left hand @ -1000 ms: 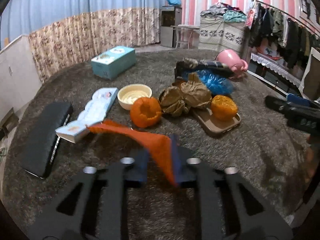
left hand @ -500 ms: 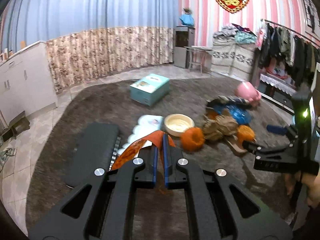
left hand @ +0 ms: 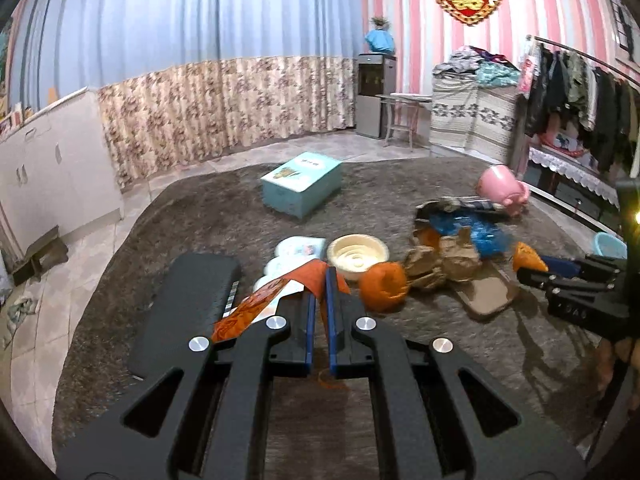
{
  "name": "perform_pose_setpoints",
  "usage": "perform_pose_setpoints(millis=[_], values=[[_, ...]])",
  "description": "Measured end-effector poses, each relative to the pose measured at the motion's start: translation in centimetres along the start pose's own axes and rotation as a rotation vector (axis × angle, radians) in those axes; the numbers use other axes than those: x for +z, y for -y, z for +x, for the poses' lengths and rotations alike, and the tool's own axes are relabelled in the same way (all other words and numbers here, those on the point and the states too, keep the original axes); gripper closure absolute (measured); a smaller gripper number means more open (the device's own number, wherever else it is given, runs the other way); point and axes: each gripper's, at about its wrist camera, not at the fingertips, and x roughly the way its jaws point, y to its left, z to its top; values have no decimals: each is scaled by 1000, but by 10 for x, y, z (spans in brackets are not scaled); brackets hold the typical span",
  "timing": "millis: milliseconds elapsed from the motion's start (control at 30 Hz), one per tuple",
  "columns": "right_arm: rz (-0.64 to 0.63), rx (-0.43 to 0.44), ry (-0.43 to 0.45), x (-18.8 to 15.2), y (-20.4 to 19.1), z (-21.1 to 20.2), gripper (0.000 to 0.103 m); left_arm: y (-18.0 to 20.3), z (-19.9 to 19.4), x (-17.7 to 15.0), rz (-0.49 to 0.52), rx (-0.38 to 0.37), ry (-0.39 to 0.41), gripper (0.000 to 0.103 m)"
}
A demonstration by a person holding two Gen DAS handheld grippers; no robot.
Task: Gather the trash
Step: 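Grasp the orange plastic bag with the left gripper while the right gripper grasps an orange peel, then carry bag and peel to the blue basket while the left gripper opens over it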
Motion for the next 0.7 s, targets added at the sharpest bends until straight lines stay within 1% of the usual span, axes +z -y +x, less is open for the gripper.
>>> perform_pose_setpoints(millis=[100,200,233,400,467,567,700], values=[[33,-41,30,0,21,-19,67,19,-5,7,19,-29,19,100],[75,-91,68,0,47,-40,67,40,-8,15,29,-73,36,100],[93,-117,83,0,60,-49,67,50,-9,18,38,-86,42,100],[148,-187,123,-5,102,-74,67,92,-5,30,69,-131,50,100],[164,-222,135,-8,120,-84,67,111,-4,36,81,-159,61,100],[205,-252,154,-15,147,-100,67,142,-5,44,102,-207,81,100],[239,-323,175,-25,183,-118,67,184,-7,49,141,-274,99,100]])
